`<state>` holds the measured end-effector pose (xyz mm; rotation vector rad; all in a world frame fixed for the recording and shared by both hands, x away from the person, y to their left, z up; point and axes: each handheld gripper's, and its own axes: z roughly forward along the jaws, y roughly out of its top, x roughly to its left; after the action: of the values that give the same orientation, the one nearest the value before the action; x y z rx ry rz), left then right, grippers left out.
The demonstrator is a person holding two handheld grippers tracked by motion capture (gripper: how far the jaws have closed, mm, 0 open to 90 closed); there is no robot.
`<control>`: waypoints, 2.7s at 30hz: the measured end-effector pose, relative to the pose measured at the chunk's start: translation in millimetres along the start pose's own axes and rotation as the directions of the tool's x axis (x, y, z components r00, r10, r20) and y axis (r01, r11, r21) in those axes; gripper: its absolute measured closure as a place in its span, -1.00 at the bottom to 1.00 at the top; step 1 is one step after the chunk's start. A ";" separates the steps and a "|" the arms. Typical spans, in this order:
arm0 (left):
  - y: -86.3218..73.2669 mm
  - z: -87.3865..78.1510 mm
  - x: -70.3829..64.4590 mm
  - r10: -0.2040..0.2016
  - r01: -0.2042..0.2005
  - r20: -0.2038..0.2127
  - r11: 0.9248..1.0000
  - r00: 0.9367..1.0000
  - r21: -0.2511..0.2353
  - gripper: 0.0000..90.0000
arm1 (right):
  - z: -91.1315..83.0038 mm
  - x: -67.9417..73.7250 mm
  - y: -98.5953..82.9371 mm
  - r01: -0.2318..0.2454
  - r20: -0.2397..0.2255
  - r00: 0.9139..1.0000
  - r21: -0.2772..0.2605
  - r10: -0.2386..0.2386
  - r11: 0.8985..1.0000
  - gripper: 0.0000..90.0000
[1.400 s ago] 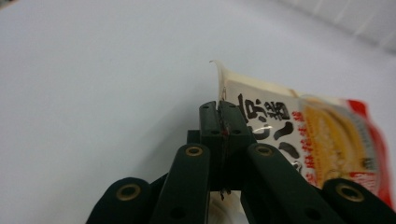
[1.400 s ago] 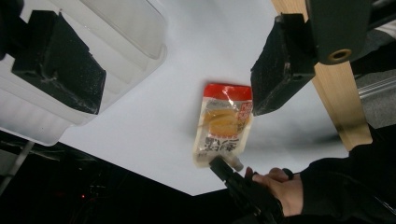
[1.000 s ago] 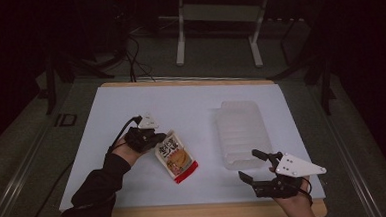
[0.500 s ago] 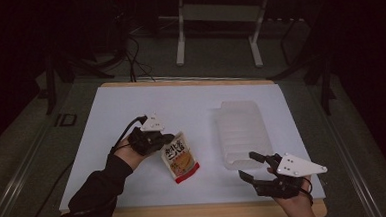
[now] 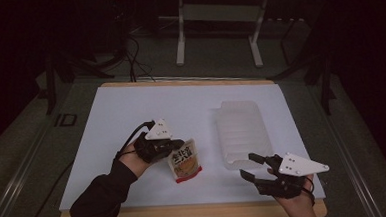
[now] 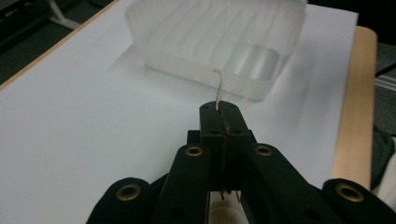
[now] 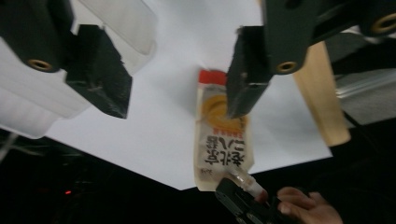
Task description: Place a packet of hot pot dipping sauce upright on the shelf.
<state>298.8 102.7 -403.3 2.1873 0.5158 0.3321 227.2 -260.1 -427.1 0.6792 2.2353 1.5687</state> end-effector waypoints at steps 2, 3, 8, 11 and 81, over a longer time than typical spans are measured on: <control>1.7 -0.6 -3.6 0.010 -0.010 0.012 1.000 1.000 -0.006 1.00 | -0.6 -1.9 0.4 -0.015 -0.013 1.000 0.004 0.015 1.000 -0.03; 2.3 -1.2 -4.9 0.015 -0.015 0.021 1.000 1.000 -0.008 1.00 | -0.7 -2.2 0.3 -0.016 -0.009 1.000 0.007 0.016 1.000 -0.07; 4.3 -8.5 -7.9 0.017 -0.015 0.044 0.999 0.999 -0.032 1.00 | 0.1 -1.3 1.1 0.025 0.013 1.000 0.018 -0.025 1.000 -0.25; 6.0 -14.1 -6.9 0.014 -0.011 0.068 0.999 0.998 -0.053 1.00 | 1.7 -0.9 2.7 0.050 0.001 0.999 0.043 -0.050 0.998 -0.25; 81.5 -20.7 -23.0 0.157 -0.119 0.240 0.979 0.958 -0.166 1.00 | 81.8 -22.7 123.4 0.381 -0.444 0.866 0.292 -0.229 0.877 0.92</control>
<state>290.3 60.3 -327.6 2.0844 0.1902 0.1566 312.4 -173.8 -339.3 0.0579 2.8124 1.2108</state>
